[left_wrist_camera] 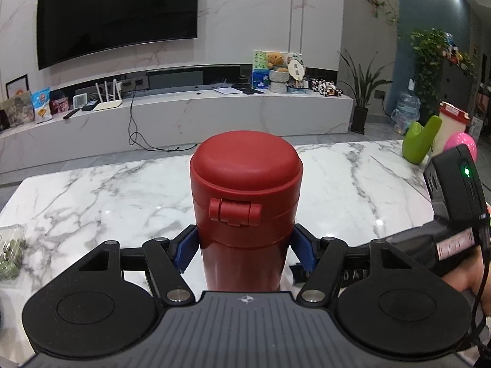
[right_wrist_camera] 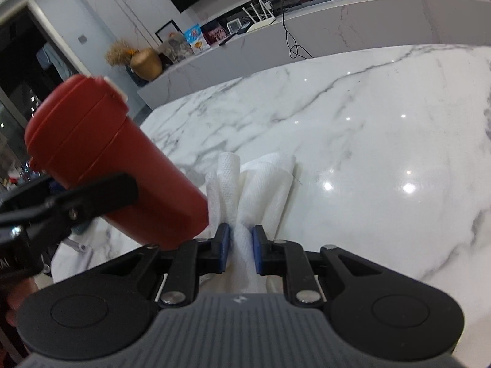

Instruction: Clean container

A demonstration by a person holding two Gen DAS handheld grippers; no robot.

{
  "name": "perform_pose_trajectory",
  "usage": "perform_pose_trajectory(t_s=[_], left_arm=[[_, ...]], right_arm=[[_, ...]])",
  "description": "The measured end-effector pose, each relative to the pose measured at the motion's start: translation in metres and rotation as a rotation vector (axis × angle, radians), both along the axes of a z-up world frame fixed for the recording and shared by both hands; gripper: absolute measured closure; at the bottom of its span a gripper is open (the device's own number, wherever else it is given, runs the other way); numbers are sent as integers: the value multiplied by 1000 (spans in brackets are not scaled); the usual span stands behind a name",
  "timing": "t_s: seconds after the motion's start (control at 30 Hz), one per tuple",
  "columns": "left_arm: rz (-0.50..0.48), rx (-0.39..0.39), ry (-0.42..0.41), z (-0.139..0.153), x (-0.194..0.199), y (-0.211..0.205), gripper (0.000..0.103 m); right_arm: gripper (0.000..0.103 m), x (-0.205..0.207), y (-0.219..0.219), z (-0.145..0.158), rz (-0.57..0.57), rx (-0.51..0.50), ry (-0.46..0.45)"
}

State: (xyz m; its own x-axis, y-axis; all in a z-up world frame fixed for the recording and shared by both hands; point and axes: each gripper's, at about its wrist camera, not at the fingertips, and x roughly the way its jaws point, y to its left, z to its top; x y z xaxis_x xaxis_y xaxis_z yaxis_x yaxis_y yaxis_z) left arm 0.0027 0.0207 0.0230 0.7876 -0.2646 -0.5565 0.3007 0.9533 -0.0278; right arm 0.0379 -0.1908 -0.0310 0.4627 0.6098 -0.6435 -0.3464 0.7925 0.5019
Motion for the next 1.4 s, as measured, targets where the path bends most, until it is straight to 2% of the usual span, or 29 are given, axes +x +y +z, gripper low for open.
perform_pose_trajectory(t_s=[0.17, 0.27, 0.47, 0.8, 1.0, 1.07, 1.23, 1.4], left_arm=[[11, -4, 3, 2, 1, 0, 40], [-5, 0, 1, 2, 2, 3, 40], [-46, -2, 3, 2, 5, 8, 40], [-54, 7, 3, 1, 5, 3, 40], [-48, 13, 3, 1, 4, 2, 40], [-49, 11, 2, 0, 4, 2, 40], [-51, 16, 2, 0, 4, 1, 40], [-54, 18, 2, 1, 4, 1, 40]], right_arm=[[85, -9, 3, 2, 36, -43, -4], [86, -7, 0, 1, 30, -23, 6], [87, 5, -14, 7, -23, 117, -8], [88, 10, -41, 38, -53, 358, -107], [88, 8, -37, 43, -10, 398, -100], [88, 9, -37, 42, -13, 396, -81], [88, 9, -31, 38, -8, 303, -40], [88, 11, -11, 25, 21, 97, -10]])
